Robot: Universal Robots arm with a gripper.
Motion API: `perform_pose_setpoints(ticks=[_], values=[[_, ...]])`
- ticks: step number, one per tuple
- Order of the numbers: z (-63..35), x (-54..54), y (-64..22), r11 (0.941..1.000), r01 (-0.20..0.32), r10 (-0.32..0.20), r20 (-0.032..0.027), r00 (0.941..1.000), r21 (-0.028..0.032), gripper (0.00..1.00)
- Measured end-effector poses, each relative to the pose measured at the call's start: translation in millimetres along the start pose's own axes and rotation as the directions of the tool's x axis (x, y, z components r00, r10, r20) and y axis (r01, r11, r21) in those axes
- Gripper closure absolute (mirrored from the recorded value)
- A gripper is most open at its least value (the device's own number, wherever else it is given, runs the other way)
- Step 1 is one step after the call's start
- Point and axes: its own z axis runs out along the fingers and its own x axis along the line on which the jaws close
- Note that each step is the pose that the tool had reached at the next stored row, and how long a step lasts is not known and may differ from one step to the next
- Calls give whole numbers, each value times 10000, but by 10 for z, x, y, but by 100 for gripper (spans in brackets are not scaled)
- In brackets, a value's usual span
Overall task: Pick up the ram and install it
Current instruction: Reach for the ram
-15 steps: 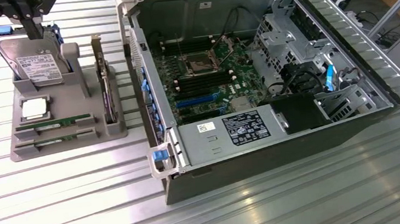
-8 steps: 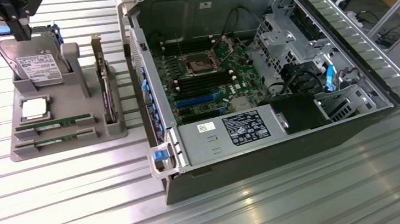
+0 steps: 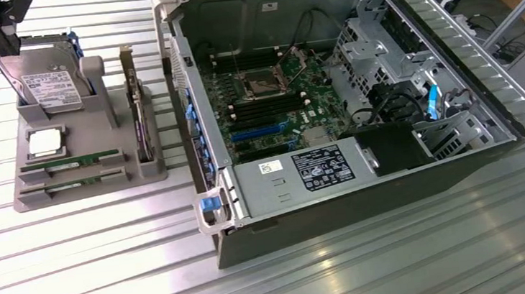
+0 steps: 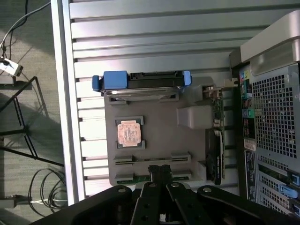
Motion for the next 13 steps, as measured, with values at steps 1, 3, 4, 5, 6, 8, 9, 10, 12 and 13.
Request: perform_pose_setpoints(ticks=[1, 3, 4, 5, 6, 8, 9, 10, 12, 13], values=[[-1, 18, -1, 10000, 0, 0, 0, 10000, 0, 89], [-2, 55, -4, 10000, 0, 0, 0, 10000, 0, 89], [-2, 73, -6, 10000, 1, -1, 1, 10000, 0, 89], [-2, 83, -6, 10000, 1, -1, 1, 10000, -1, 89], [-3, 104, -8, 10000, 0, 0, 2, 10000, 0, 89], [-5, 155, -12, 10000, 0, 0, 2, 10000, 0, 89], [-6, 172, -13, 10000, 1, -1, 2, 10000, 0, 89], [-6, 193, -15, 10000, 1, -1, 3, 10000, 0, 89], [-8, 233, -18, 10000, 1, -1, 3, 10000, 0, 89], [-8, 251, -19, 10000, 1, -1, 3, 10000, 0, 89]])
